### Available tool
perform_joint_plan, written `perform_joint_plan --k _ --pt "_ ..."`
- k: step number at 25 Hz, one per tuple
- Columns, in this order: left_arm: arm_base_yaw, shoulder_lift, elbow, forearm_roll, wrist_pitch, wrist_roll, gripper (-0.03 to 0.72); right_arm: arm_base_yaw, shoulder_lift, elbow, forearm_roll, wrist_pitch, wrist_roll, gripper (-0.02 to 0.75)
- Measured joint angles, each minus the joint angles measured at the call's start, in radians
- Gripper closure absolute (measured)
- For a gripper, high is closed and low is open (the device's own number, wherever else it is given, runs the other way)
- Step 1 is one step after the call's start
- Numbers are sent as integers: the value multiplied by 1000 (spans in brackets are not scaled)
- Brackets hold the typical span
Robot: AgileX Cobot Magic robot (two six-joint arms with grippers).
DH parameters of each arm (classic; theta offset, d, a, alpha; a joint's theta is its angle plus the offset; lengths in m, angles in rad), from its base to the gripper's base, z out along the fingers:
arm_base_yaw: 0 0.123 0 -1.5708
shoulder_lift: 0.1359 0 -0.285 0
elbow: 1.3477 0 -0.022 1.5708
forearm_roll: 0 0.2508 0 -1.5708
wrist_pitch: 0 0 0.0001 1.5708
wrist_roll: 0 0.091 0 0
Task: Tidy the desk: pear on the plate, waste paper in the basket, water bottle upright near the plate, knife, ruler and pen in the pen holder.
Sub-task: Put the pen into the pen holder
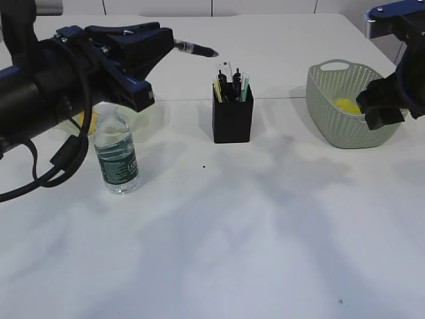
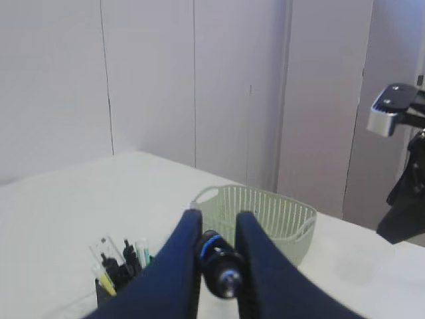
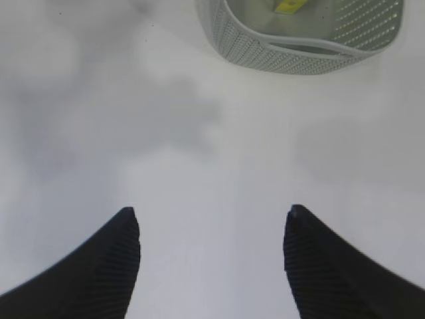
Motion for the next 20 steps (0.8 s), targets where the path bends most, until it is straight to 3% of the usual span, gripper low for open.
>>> perform_joint_plan --k 4,8,12,20 --pt "0 0 -61 48 180 -85 611 0 0 0 0 0 0 234" --pt "0 0 -203 136 413 -182 611 0 0 0 2 2 1 234" --pt "0 19 -340 142 591 -202 611 0 0 0 3 2 2 234" --pt "-3 153 -520 144 746 -205 611 0 0 0 8 2 2 234"
